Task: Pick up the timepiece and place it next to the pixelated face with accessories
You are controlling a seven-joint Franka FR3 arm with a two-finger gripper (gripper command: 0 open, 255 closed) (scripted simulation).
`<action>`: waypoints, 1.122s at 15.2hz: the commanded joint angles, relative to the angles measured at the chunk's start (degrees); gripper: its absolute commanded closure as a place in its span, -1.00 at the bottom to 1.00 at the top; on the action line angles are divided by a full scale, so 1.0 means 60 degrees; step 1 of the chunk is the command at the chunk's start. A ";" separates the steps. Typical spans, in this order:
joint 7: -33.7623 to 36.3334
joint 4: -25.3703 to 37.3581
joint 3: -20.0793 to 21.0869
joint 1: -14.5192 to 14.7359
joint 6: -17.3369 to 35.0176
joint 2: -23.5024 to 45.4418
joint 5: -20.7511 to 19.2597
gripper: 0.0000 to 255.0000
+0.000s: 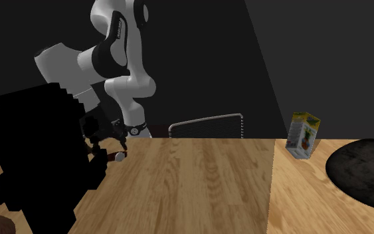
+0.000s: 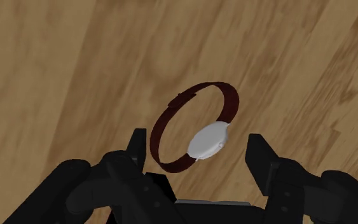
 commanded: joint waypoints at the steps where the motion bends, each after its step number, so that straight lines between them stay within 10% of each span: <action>1: 0.0000 0.0000 0.0000 0.0000 0.0001 0.0001 0.0000 -1.00; 17: 0.0229 0.0701 -0.0229 -0.0287 -0.1350 -0.0620 -0.0502 -1.00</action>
